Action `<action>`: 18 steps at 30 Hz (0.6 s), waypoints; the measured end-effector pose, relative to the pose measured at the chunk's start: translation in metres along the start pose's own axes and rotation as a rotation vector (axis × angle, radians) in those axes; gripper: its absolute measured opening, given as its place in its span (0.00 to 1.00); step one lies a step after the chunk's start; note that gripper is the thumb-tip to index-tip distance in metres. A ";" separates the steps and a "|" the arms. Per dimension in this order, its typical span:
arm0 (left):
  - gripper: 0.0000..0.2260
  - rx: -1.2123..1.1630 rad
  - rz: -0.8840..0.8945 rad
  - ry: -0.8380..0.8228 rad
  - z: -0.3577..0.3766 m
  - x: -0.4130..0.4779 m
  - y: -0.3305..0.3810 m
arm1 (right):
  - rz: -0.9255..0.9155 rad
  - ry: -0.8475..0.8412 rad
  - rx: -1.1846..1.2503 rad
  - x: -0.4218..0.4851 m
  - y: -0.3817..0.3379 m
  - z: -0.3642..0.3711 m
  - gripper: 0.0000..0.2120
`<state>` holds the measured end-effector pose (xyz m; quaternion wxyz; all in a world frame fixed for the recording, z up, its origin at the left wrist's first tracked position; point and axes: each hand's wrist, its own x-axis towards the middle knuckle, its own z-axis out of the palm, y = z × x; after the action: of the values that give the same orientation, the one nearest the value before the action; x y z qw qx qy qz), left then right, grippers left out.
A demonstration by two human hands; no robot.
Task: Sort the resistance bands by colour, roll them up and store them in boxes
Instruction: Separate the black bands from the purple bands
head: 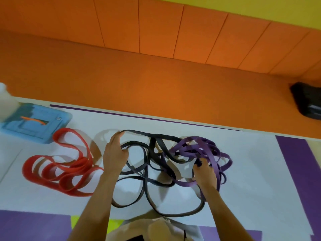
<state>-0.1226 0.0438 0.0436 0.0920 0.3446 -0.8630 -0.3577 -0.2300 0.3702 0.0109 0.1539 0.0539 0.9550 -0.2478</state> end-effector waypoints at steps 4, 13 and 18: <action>0.35 0.082 -0.044 -0.206 0.014 -0.014 -0.010 | -0.233 -0.101 -0.019 0.015 -0.023 0.004 0.10; 0.24 0.444 0.004 -0.373 0.045 -0.015 -0.003 | -0.332 -0.409 -0.543 0.062 -0.033 0.021 0.25; 0.17 0.277 0.189 -0.296 0.082 0.001 0.027 | -0.249 -0.387 -0.484 0.070 -0.022 0.023 0.28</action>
<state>-0.1708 0.1025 0.0026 -0.0509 0.2151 -0.9365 -0.2721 -0.2935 0.3418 -0.0210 0.3094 -0.1493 0.9384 -0.0363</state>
